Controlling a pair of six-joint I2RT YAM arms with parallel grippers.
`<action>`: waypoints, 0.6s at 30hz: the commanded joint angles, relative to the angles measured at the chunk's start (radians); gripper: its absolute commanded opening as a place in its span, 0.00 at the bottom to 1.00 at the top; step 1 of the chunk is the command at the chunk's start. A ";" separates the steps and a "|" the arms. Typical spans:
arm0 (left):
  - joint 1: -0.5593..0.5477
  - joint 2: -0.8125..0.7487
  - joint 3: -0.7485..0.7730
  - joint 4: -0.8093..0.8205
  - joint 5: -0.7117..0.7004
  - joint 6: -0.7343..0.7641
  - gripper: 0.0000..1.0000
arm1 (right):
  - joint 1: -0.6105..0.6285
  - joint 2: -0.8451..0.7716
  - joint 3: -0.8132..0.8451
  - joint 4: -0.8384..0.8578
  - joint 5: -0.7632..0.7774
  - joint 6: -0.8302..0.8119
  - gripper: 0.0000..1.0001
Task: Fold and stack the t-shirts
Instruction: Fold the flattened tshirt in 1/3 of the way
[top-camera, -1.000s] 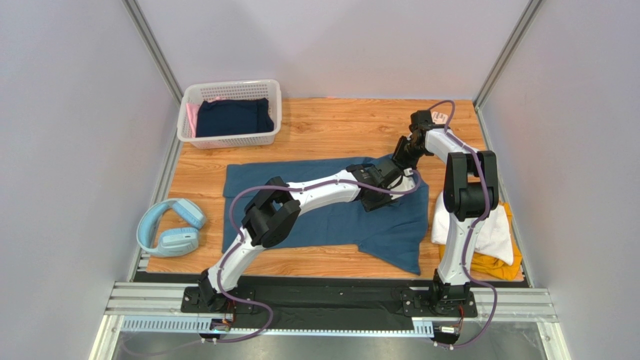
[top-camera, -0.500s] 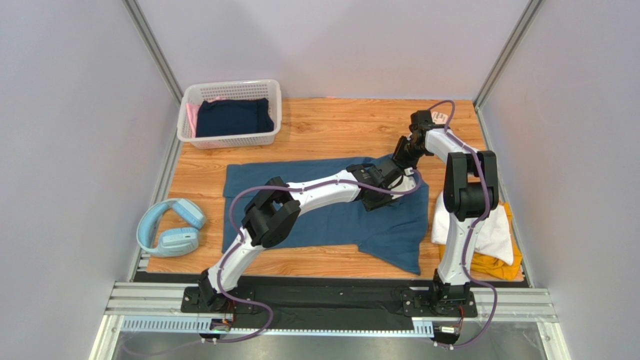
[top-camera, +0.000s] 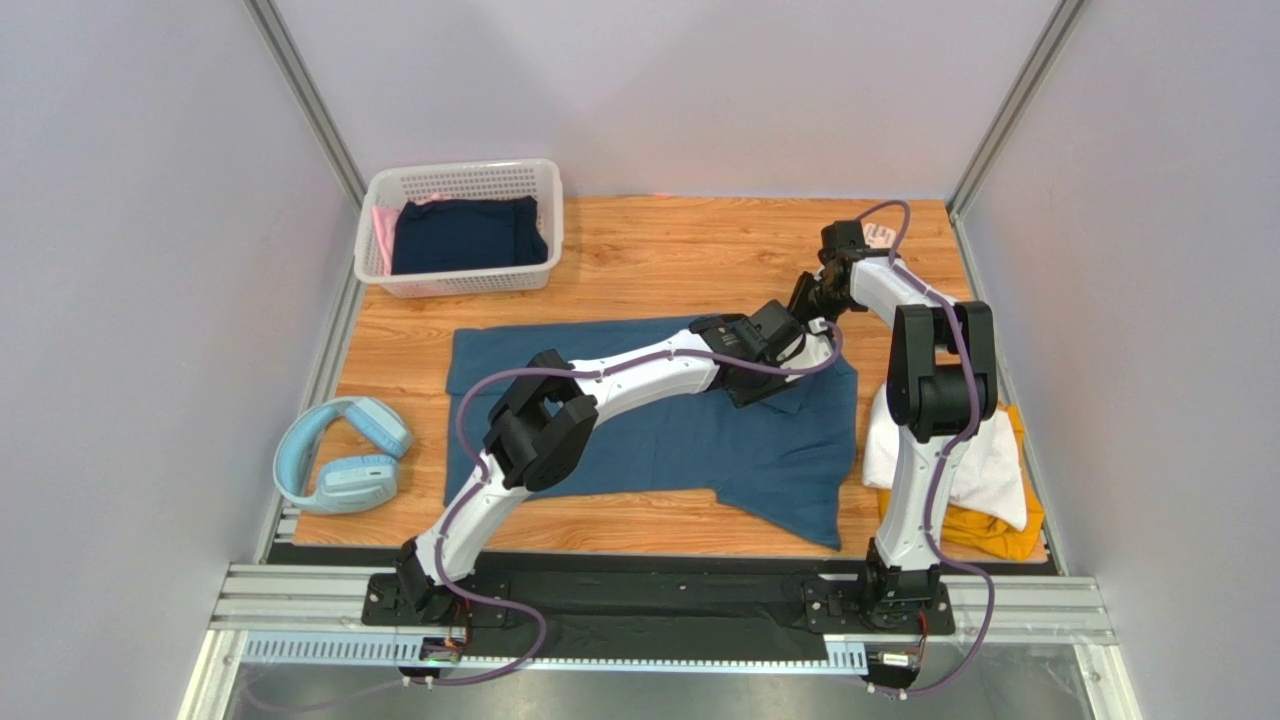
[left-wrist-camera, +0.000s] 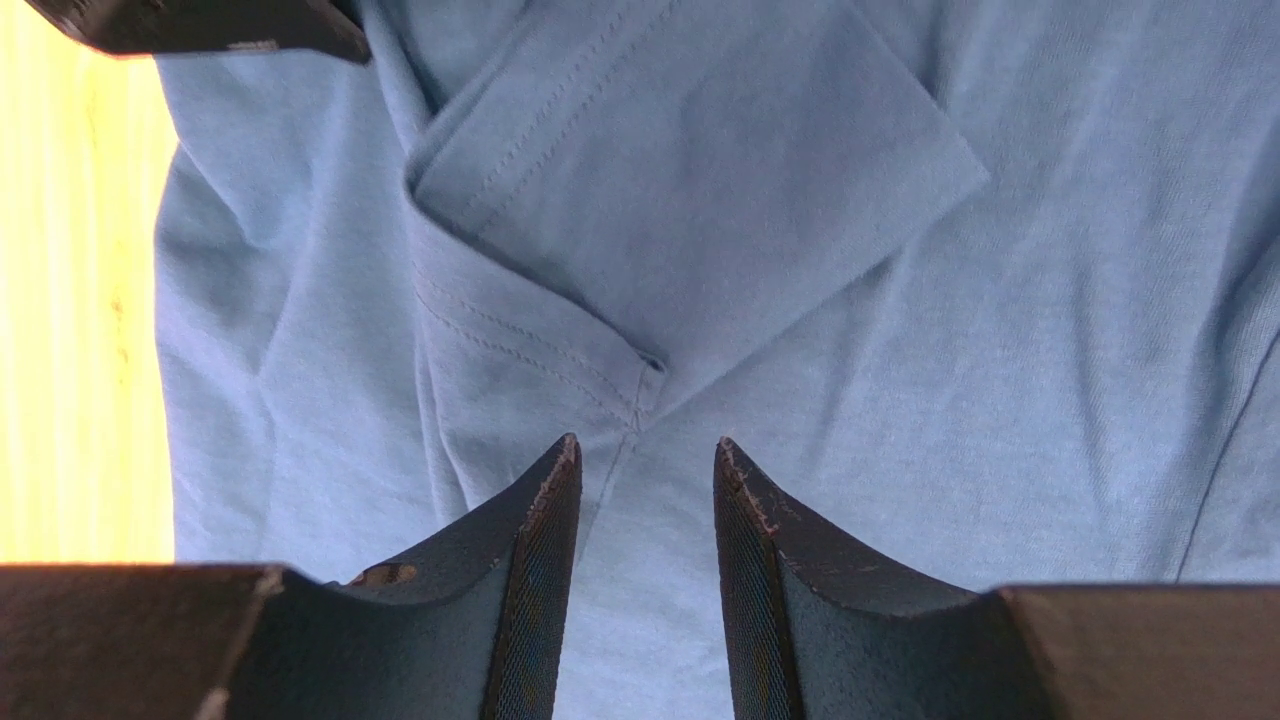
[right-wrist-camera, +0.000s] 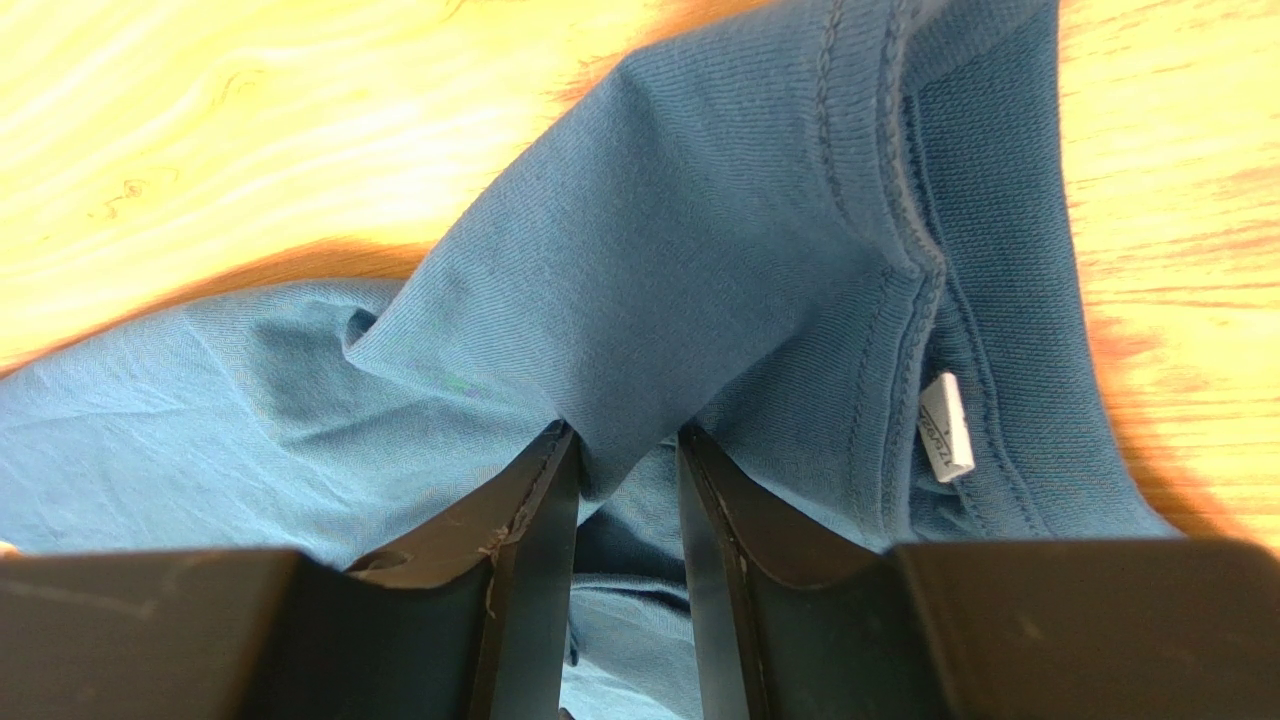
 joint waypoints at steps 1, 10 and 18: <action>0.007 0.030 0.072 -0.010 0.005 0.006 0.45 | 0.006 0.042 -0.026 0.010 0.030 0.005 0.35; 0.018 0.050 0.100 -0.044 0.025 -0.006 0.45 | 0.006 0.043 -0.023 0.008 0.032 0.005 0.35; 0.020 0.061 0.101 -0.041 0.025 -0.001 0.45 | 0.005 0.039 -0.026 0.008 0.032 0.006 0.35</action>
